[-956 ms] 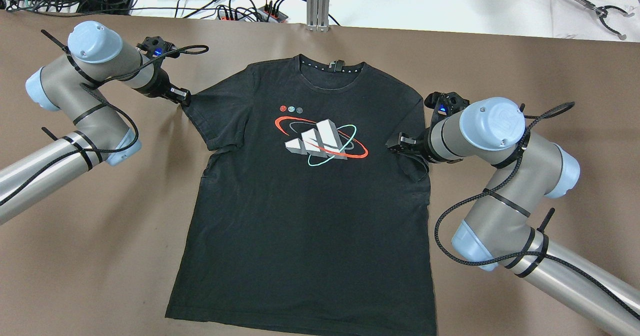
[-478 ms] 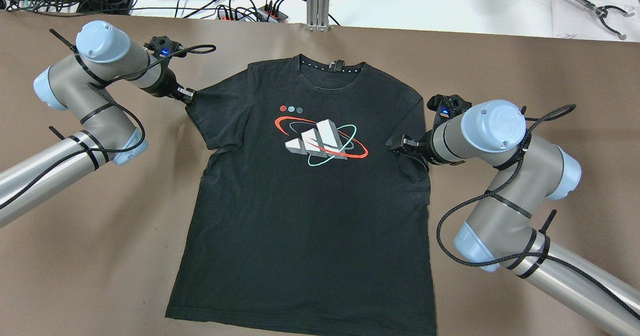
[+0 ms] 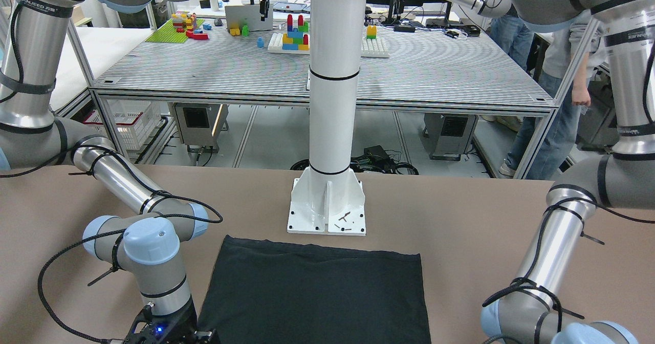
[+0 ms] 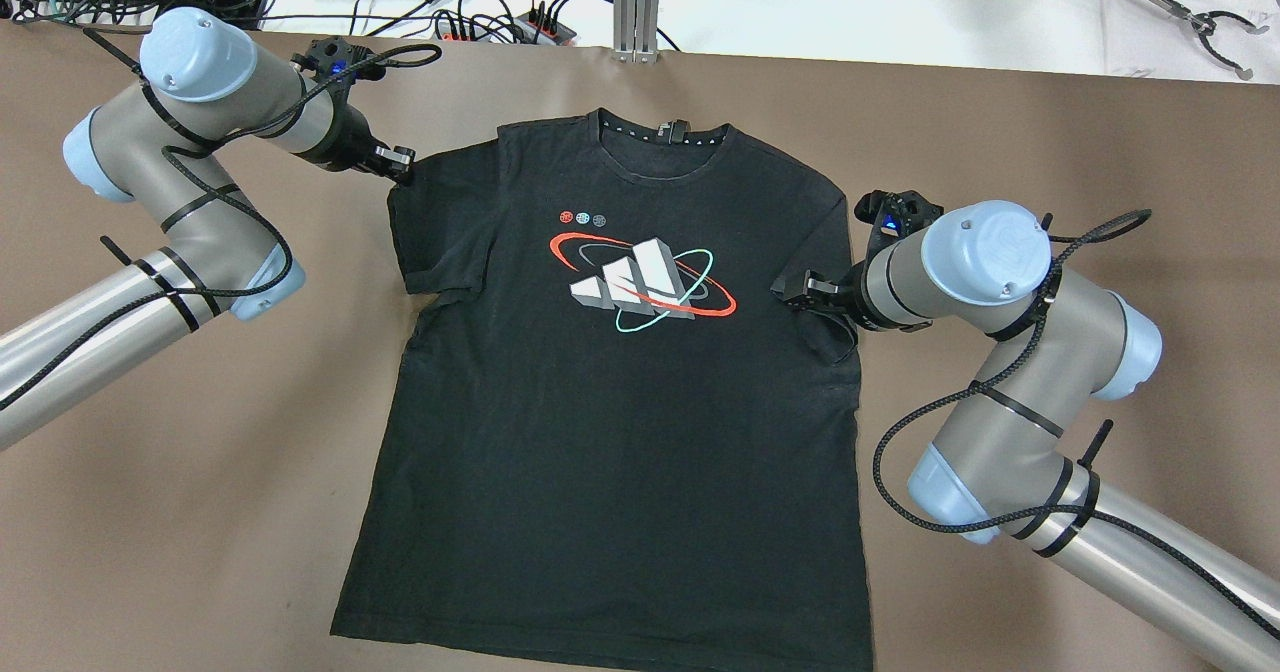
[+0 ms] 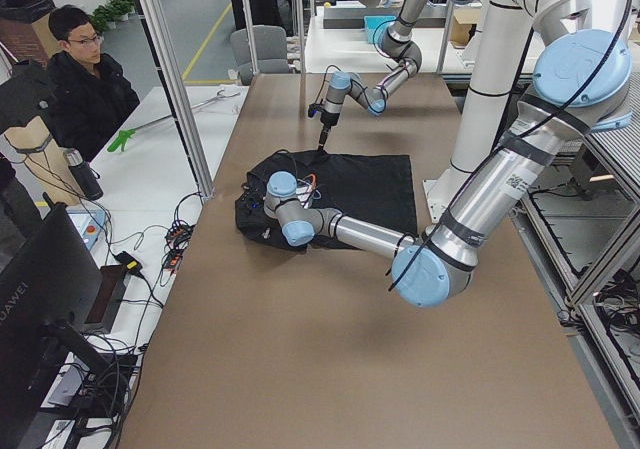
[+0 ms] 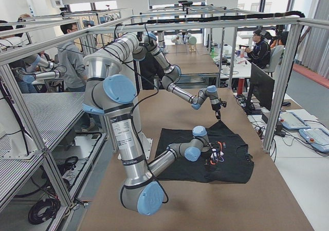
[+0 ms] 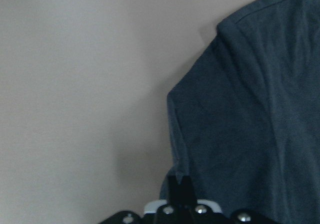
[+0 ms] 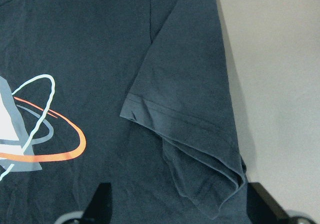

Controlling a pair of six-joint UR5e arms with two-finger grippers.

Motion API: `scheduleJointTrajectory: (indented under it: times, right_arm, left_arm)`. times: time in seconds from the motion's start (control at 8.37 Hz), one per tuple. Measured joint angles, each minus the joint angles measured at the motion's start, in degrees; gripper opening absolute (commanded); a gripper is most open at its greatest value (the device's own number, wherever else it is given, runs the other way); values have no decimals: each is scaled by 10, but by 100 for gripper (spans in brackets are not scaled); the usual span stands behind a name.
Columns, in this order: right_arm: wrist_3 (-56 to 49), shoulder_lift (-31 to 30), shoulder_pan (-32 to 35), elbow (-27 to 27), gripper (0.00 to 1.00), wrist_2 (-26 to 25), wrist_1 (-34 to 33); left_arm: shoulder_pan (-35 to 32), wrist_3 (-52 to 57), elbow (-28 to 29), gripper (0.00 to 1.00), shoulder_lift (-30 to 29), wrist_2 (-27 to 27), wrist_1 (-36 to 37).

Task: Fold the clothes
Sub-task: 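Bring the left gripper to the opposite sleeve while the right gripper holds position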

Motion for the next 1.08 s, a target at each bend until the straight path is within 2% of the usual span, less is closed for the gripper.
scheduleJointTrajectory:
  times: [0.24,0.36,0.6,0.72,0.84,1.08]
  right_arm:
    - [-5,0,1,-7,95,-1,-1]
    - [-7,0,1,-9,95,-1,-1]
    - [-8,0,2,-10,95,-2,-1]
    - [-8,0,2,-12,95,-2,-1]
    - [-8,0,2,-13,95,-2,-1]
    - [-8,0,2,-14,95,-2,0]
  left_arm:
    - [27,-63,-27,0,-9,9,0]
    - [42,-80,-19,0,-26,25,2]
    - [62,-99,45,0,-85,59,4]
    - [69,-105,74,22,-109,76,3]
    - [73,-108,93,94,-125,88,2]
    - [85,-106,104,94,-131,102,-3]
